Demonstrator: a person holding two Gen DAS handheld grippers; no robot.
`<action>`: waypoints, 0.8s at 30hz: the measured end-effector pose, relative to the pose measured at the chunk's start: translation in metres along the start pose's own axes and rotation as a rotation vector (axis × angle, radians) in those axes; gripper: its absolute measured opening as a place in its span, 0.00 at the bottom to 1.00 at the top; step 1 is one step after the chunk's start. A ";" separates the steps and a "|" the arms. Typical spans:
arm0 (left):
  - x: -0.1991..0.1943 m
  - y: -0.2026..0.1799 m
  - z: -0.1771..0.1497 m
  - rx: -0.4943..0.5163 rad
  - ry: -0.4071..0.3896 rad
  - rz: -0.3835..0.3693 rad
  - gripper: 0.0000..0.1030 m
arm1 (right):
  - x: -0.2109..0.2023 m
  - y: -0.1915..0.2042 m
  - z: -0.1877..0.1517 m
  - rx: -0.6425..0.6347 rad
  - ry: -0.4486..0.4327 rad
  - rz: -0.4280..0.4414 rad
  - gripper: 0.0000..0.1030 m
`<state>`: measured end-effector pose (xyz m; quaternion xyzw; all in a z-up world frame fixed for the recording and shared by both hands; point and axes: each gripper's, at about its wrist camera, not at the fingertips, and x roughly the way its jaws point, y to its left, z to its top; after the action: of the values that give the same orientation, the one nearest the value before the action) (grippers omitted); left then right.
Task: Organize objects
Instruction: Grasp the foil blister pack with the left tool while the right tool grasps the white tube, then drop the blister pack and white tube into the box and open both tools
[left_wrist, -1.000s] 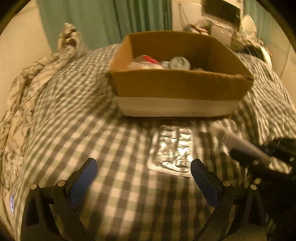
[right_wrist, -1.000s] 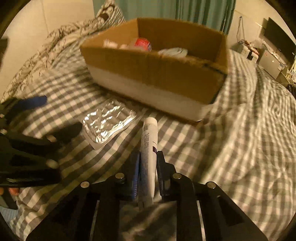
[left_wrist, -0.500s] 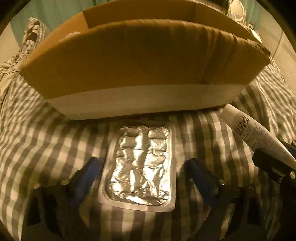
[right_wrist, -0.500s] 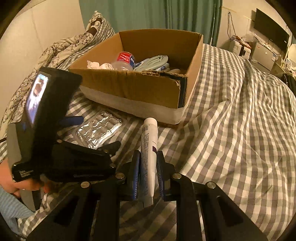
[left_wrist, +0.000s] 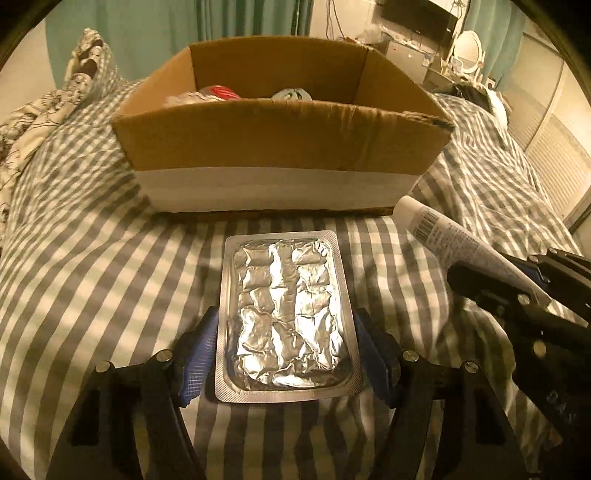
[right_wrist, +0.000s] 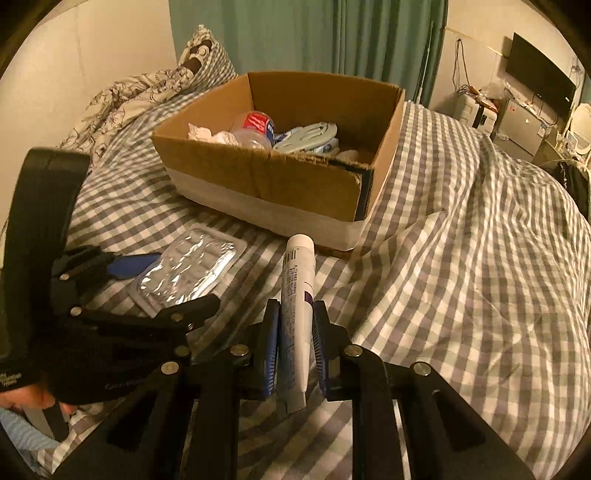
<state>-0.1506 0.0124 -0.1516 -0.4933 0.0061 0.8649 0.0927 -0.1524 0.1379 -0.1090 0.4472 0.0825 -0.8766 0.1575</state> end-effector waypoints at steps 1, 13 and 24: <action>-0.003 0.003 0.001 -0.007 -0.004 -0.002 0.70 | -0.003 0.001 -0.001 0.001 -0.004 -0.001 0.16; -0.068 -0.015 -0.002 0.002 -0.125 0.011 0.70 | -0.052 0.006 -0.012 0.024 -0.087 0.024 0.16; -0.125 -0.016 0.042 0.025 -0.274 0.024 0.70 | -0.110 0.012 0.031 -0.049 -0.232 0.006 0.16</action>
<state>-0.1219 0.0129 -0.0223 -0.3692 0.0101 0.9251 0.0886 -0.1113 0.1402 -0.0016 0.3390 0.0837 -0.9197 0.1794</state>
